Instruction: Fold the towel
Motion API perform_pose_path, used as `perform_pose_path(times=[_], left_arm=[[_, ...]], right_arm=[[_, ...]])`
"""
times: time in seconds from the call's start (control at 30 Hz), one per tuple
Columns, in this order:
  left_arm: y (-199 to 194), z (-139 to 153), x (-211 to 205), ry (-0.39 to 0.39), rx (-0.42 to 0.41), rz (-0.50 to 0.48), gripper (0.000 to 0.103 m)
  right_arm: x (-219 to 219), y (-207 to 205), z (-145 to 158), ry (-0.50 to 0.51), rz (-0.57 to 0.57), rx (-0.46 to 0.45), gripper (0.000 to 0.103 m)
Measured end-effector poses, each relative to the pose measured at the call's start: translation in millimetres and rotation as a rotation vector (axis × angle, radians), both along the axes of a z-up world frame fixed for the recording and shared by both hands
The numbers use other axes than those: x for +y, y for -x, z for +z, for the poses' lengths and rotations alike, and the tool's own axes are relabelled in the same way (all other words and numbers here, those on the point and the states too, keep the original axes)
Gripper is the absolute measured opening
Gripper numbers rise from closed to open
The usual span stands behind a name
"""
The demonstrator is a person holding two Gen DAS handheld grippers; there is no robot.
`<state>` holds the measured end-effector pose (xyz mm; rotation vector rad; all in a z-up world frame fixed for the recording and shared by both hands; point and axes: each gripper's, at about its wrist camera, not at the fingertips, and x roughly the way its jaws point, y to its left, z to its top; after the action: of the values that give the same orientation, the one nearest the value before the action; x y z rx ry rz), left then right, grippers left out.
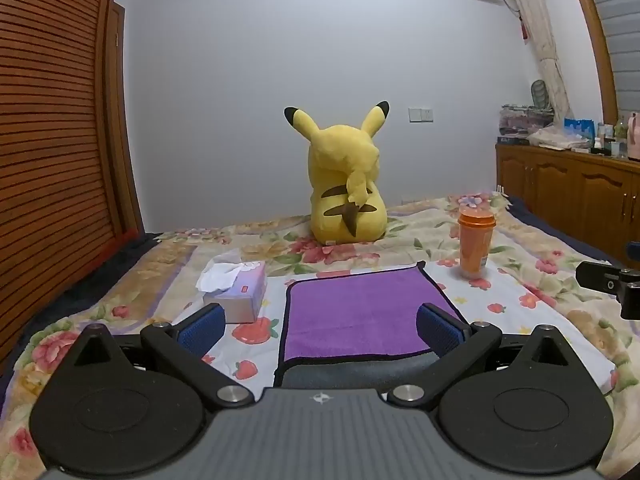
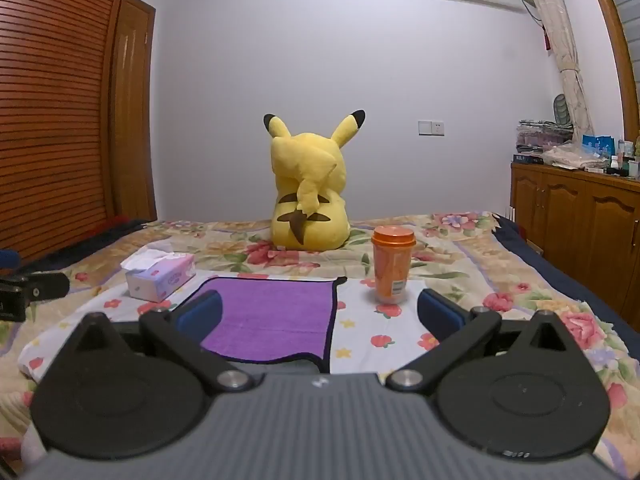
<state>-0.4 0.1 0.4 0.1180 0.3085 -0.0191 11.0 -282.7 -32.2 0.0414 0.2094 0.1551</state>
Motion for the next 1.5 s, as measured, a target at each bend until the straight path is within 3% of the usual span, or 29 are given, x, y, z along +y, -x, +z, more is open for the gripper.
perform_pose_path(times=[1.5], left_arm=[[3.9, 3.1, 0.6, -0.003, -0.015, -0.003, 0.103]], right_arm=[[-1.5, -0.7, 0.0, -0.002, 0.000, 0.000, 0.103]])
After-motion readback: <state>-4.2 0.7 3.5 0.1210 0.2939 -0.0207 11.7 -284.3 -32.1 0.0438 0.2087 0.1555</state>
